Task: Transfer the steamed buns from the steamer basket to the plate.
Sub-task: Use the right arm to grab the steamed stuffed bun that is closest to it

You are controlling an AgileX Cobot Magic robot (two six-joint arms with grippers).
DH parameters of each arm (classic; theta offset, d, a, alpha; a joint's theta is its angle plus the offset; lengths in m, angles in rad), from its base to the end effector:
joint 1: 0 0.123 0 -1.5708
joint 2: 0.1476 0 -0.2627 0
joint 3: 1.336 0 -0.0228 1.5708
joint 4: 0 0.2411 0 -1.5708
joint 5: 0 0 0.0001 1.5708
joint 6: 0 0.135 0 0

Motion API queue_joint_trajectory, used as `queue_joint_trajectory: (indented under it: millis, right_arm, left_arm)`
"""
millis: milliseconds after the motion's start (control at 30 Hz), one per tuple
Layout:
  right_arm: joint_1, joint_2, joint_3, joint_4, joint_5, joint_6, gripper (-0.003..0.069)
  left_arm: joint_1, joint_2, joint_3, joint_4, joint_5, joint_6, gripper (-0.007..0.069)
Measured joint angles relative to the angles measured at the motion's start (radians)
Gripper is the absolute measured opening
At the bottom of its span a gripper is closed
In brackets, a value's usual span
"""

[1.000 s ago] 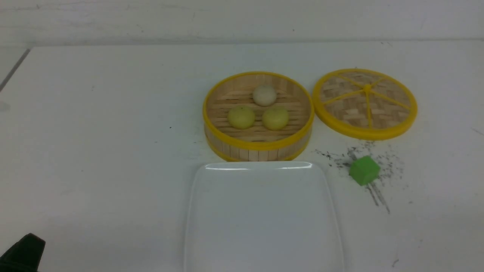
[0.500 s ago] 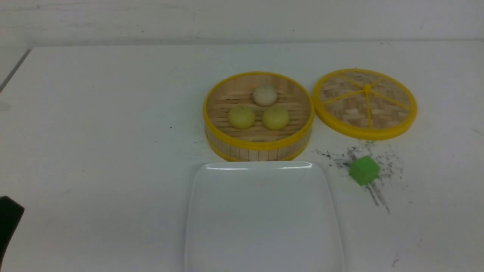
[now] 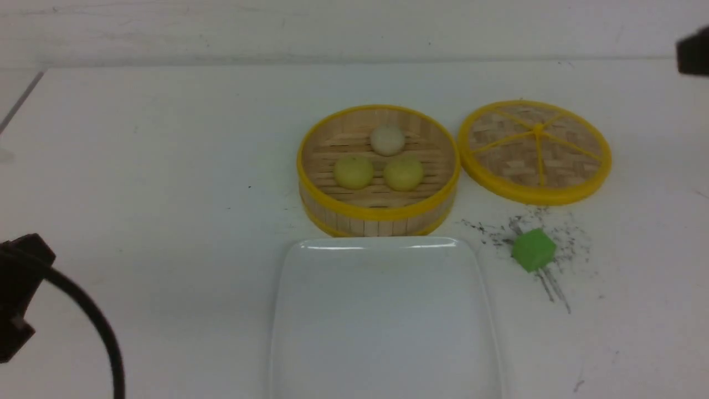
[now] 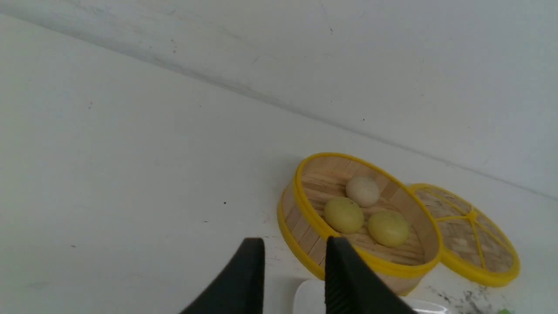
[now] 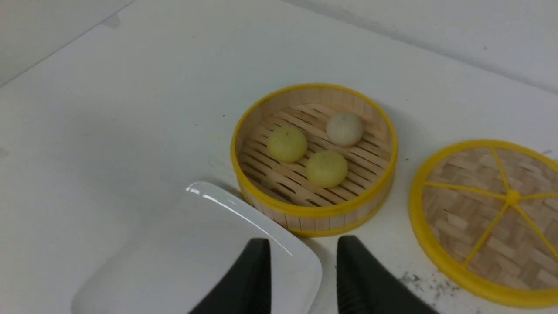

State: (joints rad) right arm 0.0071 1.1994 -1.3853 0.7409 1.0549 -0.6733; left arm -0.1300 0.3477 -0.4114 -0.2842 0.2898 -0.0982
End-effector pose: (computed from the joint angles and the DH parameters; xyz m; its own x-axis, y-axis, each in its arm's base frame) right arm 0.2546 0.0811 0.4006 -0.4631 -0.2031 -0.8627 -0.6090 0.7802 0.1432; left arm 0.1347 -0.0285 0.2894 -0.1933 -0.3393 -0.9206 0.1480 0.9175 -0.3692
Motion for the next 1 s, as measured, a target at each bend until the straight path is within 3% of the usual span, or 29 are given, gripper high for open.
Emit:
queue_joint_trajectory:
  millis: [133, 300, 533, 667, 1000]
  right_arm:
    - [0.001, 0.351, -0.347, 0.019, 0.166, 0.055, 0.024]
    - [0.046, 0.663, -0.65, 0.035, 0.177, 0.104, 0.024]
    - [0.234, 1.038, -1.02, -0.128, 0.187, 0.163, 0.024]
    - [0.28, 1.112, -1.093, -0.198, 0.196, 0.177, 0.024]
    - [0.28, 1.119, -1.114, -0.275, 0.2, 0.178, 0.024]
  left_arm:
    - [0.0, 0.049, 0.0, 0.0, -0.029, 0.042, 0.0233]
    - [0.0, 0.071, 0.0, -0.003, -0.032, 0.05, 0.0234]
    - [0.0, 0.071, 0.0, -0.003, -0.033, 0.052, 0.0236]
    - [0.0, 0.071, 0.0, -0.003, -0.033, 0.052, 0.0236]
    - [0.0, 0.071, 0.0, -0.002, -0.077, 0.052, 0.0236]
